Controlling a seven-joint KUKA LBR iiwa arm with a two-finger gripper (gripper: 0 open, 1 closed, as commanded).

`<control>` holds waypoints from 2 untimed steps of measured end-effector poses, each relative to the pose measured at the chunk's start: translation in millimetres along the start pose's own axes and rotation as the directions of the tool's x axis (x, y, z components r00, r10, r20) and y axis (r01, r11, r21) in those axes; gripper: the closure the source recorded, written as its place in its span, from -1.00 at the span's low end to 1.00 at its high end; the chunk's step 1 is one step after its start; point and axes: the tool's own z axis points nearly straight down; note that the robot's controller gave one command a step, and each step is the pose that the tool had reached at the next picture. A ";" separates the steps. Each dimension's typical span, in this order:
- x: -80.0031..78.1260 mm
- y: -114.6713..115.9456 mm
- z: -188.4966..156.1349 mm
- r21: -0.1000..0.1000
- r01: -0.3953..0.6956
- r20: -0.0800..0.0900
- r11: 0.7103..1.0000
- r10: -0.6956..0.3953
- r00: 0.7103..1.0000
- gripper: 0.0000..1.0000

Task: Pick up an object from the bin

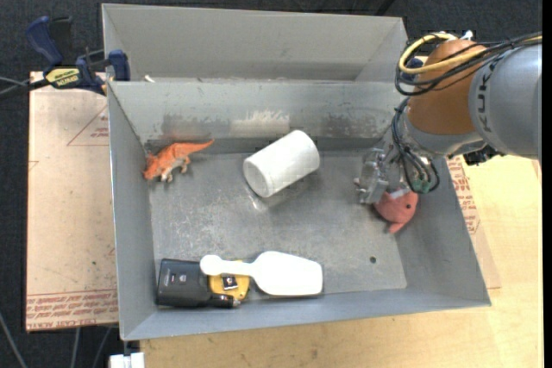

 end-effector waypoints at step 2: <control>6.6 -9.3 -42.9 -0.001 0.025 -0.010 1.000 -0.025 1.000 1.00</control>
Offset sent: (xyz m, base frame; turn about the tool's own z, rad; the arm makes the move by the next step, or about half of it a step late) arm -0.0163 -0.0243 0.1262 -0.0688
